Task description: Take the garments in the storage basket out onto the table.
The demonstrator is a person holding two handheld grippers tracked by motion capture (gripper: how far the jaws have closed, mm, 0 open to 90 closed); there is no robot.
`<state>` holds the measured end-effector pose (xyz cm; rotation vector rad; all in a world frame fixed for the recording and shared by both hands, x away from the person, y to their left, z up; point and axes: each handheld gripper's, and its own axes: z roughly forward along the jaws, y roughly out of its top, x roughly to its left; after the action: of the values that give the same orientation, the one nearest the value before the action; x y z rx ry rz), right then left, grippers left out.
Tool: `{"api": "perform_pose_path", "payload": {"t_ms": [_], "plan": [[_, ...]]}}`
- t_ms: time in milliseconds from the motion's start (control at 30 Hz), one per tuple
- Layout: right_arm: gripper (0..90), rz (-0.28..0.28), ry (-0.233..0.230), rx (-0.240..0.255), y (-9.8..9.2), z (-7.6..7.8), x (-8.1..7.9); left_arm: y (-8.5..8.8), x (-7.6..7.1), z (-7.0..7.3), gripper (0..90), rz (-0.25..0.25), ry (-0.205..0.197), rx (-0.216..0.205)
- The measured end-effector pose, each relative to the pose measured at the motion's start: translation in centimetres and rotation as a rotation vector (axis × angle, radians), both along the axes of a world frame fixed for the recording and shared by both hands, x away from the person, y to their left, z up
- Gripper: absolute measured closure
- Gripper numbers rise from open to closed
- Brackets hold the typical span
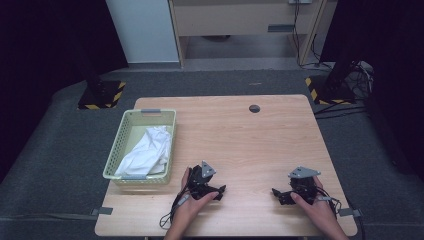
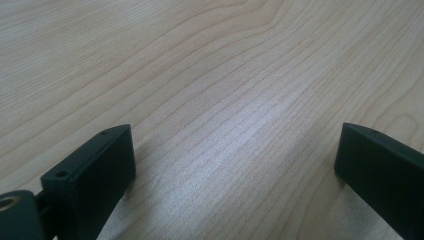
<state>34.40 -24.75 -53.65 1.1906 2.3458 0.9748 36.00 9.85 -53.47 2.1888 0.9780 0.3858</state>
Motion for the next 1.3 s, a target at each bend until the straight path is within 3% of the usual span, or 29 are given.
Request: {"api": "perform_pose_path", "payload": {"t_ms": [600, 700, 833, 1100, 1233, 1300], "plan": [[0.4, 0.001, 0.001, 0.0, 0.0, 0.0, -0.1, -0.4, -0.3, 0.2, 2.4, -0.03, 0.014, 0.017], [0.4, 0.001, 0.001, -0.001, 0.0, 0.0, -0.1, -1.2, -1.0, 0.7, 3.1, -0.07, -0.012, 0.034], [0.4, 0.001, 0.002, 0.0, 0.0, 0.0, -0.1, -1.4, -1.3, 1.2, 3.5, -0.067, -0.024, 0.041], [0.4, 0.004, 0.002, 0.0, 0.0, 0.0, -0.1, -1.6, -2.5, 2.6, 4.9, -0.077, -0.02, 0.063], [0.4, 0.005, 0.001, -0.001, 0.0, 0.0, -0.1, -2.2, -2.5, 3.1, 6.1, -0.087, -0.01, 0.114], [0.4, 0.005, 0.001, 0.0, 0.0, 0.0, -0.1, -2.3, -2.3, 3.3, 5.7, -0.081, 0.001, 0.093]]}}
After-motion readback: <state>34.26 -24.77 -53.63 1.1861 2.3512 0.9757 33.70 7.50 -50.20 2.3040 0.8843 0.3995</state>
